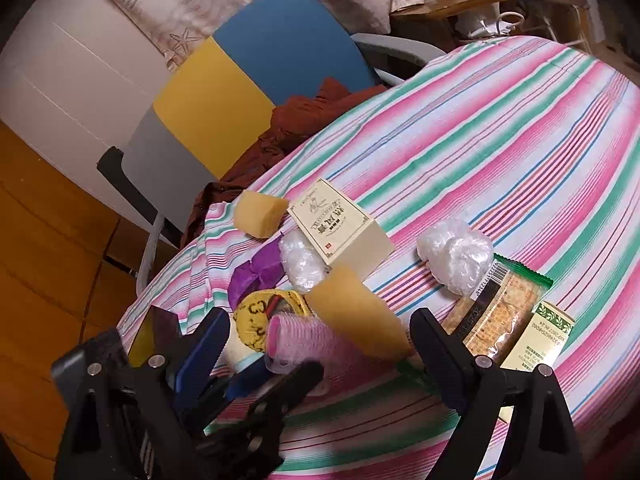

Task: Organize objects
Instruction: 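Grasp the pink hair roller with the left tool while the right tool reaches out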

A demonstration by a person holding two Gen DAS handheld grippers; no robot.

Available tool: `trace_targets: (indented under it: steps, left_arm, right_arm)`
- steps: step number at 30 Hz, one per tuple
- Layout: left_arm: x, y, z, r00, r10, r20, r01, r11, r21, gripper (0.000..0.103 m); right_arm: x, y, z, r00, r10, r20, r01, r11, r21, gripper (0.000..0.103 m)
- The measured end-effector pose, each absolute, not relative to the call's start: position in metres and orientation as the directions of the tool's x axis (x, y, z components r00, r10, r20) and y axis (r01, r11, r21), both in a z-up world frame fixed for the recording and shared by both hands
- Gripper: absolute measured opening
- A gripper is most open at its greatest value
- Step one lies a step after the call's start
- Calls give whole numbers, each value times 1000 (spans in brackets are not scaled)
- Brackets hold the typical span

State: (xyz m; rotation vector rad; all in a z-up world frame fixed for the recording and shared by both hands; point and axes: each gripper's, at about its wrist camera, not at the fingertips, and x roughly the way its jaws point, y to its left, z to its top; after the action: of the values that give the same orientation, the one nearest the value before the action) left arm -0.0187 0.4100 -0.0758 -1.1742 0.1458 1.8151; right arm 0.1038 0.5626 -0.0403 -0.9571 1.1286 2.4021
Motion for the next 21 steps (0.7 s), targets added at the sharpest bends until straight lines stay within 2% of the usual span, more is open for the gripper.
trace_targets:
  steps: [2, 3, 7, 10, 11, 15, 21]
  left_arm:
    - [-25, 413, -83, -84, 644, -761, -730, -559, -393, 40]
    - [-27, 413, -86, -80, 647, -758, -728, -558, -399, 34]
    - [-25, 400, -86, -50, 681, -731, -744, -513, -427, 34]
    - [-18, 381, -81, -30, 692, -721, -756, -488, -436, 34]
    - [-16, 375, -80, -27, 692, -721, -758, -485, -437, 34]
    - [-3, 352, -80, -16, 683, -731, -780, -466, -418, 33]
    - [17, 325, -78, -8, 670, -742, -803, -447, -395, 31]
  right_arm:
    - [105, 564, -42, -718, 5, -696, -541, -633, 554, 92]
    - [104, 565, -43, -715, 6, -699, -544, -633, 551, 92]
    - [100, 563, -46, -698, 7, -716, -547, -651, 526, 85]
    - [89, 558, -56, -629, -5, -777, -567, -681, 463, 72]
    - [86, 558, -59, -608, -10, -794, -570, -690, 446, 62]
    - [77, 546, -61, -569, 19, -822, -553, -748, 366, 50]
    - [80, 551, -59, -553, 90, -829, -600, -733, 320, 48]
